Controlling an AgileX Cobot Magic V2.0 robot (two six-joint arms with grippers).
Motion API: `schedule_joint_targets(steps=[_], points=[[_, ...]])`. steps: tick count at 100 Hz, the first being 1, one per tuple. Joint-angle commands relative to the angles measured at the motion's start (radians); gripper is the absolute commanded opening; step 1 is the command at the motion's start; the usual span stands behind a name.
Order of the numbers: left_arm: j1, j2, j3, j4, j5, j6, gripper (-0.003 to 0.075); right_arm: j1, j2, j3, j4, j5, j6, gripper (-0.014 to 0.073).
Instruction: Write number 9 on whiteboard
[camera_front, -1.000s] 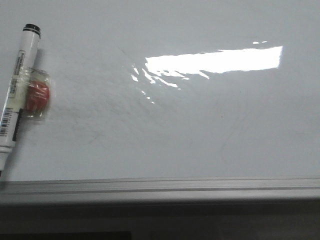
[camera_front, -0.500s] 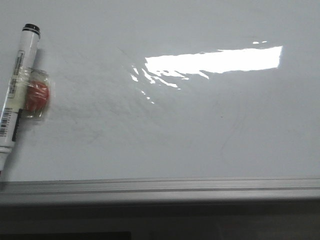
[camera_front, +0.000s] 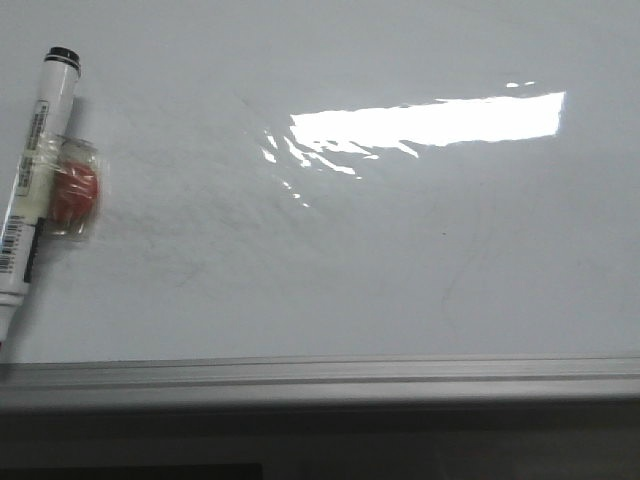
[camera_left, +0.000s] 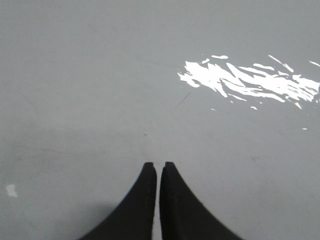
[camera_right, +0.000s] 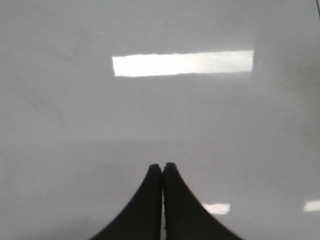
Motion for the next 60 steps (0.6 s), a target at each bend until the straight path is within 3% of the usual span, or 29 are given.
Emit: schedule_joint_targets(steps=[1,32,60], points=[[0.001,-0.025,0.031,-0.009,-0.071,0.0,-0.0021,0.006,-0.012,-0.014,0.092,-0.021,-0.001,-0.0069],[0.001,0.12,-0.149,-0.011,0.033,0.09,-0.002,0.137,0.191,-0.189,0.092,0.166,-0.098,-0.0069],[0.001,0.223,-0.239,-0.009,0.033,0.09,-0.0013,0.201,0.292,-0.266,0.092,0.164,-0.101,-0.0069]])
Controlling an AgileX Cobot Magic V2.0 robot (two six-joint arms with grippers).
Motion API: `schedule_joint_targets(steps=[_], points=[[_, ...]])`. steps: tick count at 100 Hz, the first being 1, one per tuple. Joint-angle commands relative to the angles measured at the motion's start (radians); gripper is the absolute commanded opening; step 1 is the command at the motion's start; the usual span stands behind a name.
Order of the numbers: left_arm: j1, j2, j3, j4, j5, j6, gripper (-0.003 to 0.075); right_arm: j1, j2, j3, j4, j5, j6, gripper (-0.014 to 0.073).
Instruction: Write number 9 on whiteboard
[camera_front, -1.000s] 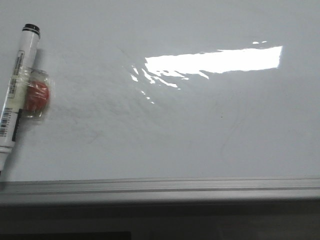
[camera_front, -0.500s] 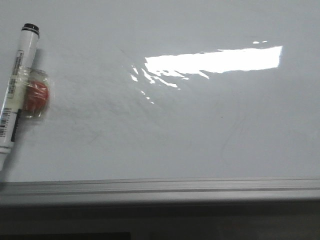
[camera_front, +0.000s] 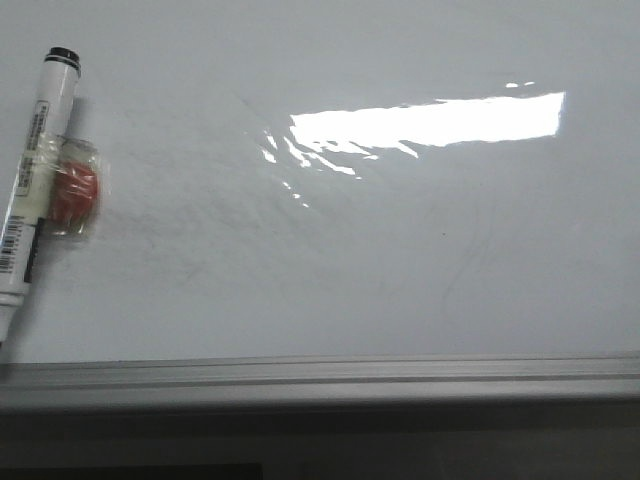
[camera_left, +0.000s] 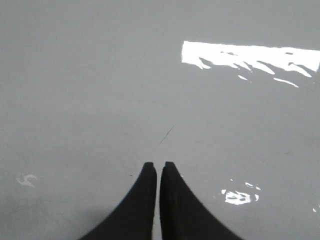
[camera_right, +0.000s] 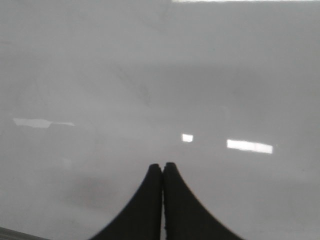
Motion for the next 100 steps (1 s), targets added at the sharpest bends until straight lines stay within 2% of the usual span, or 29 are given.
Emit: schedule_joint_targets(steps=[1,7,22,29,35,46,76,100], points=[[0.001,0.033,-0.04,-0.009,-0.066,0.003,-0.0005,0.003,0.028,-0.038,0.002,-0.076,-0.011,-0.0069],[0.001,0.042,-0.04,-0.015,-0.071,0.003,0.0042,0.003,0.03,-0.038,0.002,-0.076,-0.011,-0.0069],[0.001,0.082,-0.04,-0.094,-0.15,0.003,0.034,0.003,0.03,-0.037,0.002,-0.076,-0.009,-0.0069],[-0.006,0.106,-0.04,-0.106,-0.174,0.013,0.0419,0.003,0.03,-0.037,0.002,-0.076,-0.009,-0.0069],[-0.026,0.118,-0.049,-0.102,-0.171,0.047,0.0422,0.003,0.03,-0.037,0.002,-0.078,-0.009,-0.0069],[-0.12,0.133,-0.051,-0.104,-0.173,0.071,0.042,0.003,0.03,-0.037,0.002,-0.083,-0.009,-0.0069],[-0.502,0.135,-0.051,-0.106,-0.167,0.071,0.042,0.003,0.03,-0.037,0.002,-0.092,-0.009,-0.0069],[-0.687,0.264,-0.051,-0.108,-0.175,0.071,0.042,0.003,0.03,-0.037,0.002,-0.092,-0.009,-0.0069]])
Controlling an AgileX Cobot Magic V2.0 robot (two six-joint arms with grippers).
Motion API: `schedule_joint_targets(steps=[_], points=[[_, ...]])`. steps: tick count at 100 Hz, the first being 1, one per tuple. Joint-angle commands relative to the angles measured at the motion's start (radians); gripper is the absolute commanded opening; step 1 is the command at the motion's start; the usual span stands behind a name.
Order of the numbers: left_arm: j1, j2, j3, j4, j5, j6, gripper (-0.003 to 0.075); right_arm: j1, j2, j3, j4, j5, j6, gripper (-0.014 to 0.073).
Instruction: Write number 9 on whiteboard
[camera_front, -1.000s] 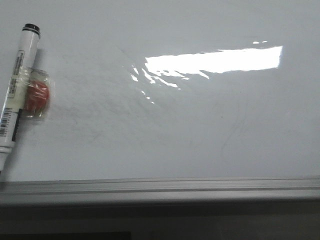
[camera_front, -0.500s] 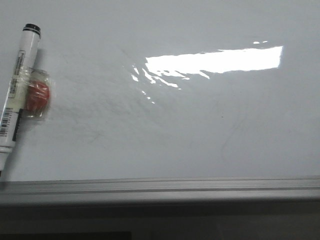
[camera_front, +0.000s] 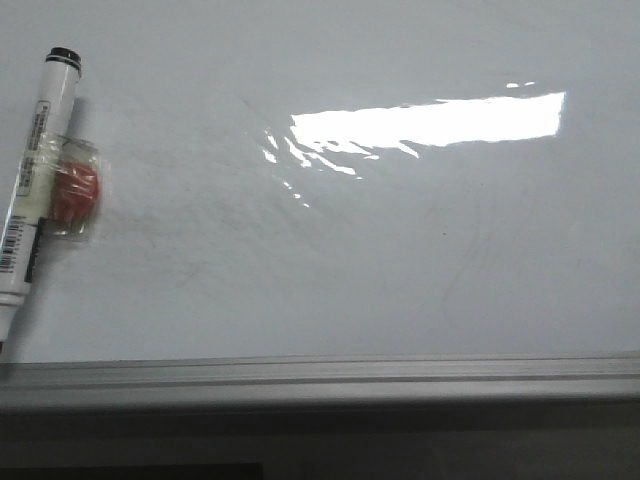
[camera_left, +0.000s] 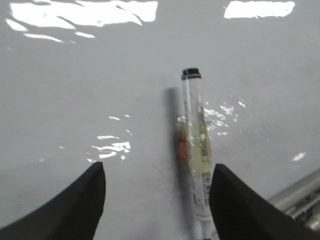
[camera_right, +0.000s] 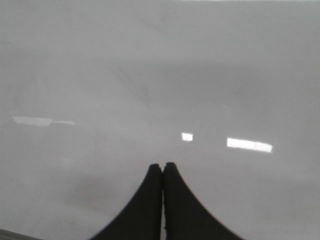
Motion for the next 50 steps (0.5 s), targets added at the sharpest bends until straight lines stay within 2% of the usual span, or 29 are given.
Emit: schedule_joint_targets(steps=[1,15,50], points=[[-0.056,0.073,-0.038,-0.013,-0.082,0.001,0.042,0.002,0.015,-0.036,0.002,-0.086,-0.009,-0.0069],[-0.111,0.196,-0.038,-0.083,-0.164,0.001,0.042,0.002,0.015,-0.032,0.002,-0.086,-0.009,-0.0069],[-0.233,0.423,-0.038,-0.09,-0.358,0.001,0.0419,0.002,0.015,-0.033,0.002,-0.086,-0.009,-0.0069]])
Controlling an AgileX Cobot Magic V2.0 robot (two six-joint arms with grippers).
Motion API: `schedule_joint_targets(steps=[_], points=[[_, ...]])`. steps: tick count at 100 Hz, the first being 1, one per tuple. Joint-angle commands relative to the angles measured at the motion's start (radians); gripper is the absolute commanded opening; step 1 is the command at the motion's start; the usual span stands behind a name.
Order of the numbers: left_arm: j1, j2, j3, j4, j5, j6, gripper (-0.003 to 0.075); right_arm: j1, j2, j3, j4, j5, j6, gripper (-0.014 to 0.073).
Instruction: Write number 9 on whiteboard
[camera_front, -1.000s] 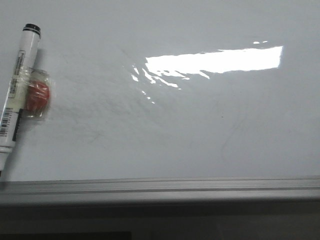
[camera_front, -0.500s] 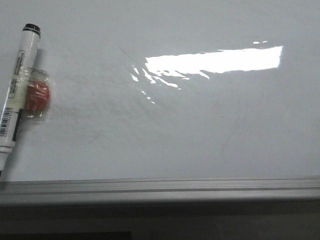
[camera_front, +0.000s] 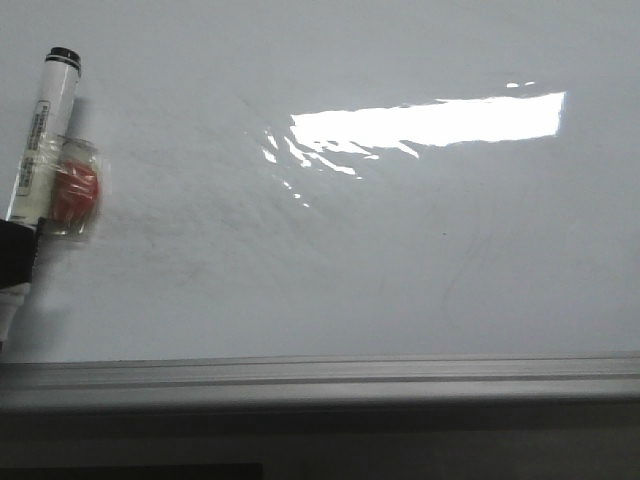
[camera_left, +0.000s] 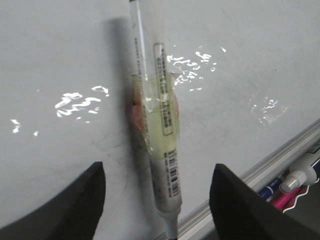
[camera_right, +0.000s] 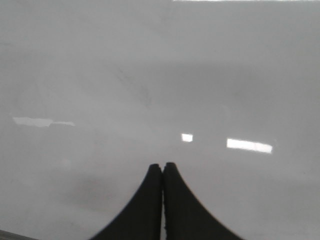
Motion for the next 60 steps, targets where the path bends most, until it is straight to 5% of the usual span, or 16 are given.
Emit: schedule_joint_targets(steps=[1,18,40,60], points=[[-0.023,0.049,-0.034,-0.008,-0.125,0.001,0.0419,0.002,0.015,-0.033,0.002,-0.082,-0.009,-0.0069],[-0.025,0.121,-0.034,-0.008,-0.154,0.001,0.034,0.002,0.015,-0.033,0.002,-0.082,-0.009,-0.0069],[-0.025,0.182,-0.034,-0.01,-0.156,0.001,-0.0024,0.052,0.015,-0.033,0.002,-0.062,-0.009,-0.0069],[-0.025,0.18,-0.034,0.012,-0.154,0.001,-0.002,0.204,0.063,-0.089,0.002,0.0,-0.011,-0.0037]])
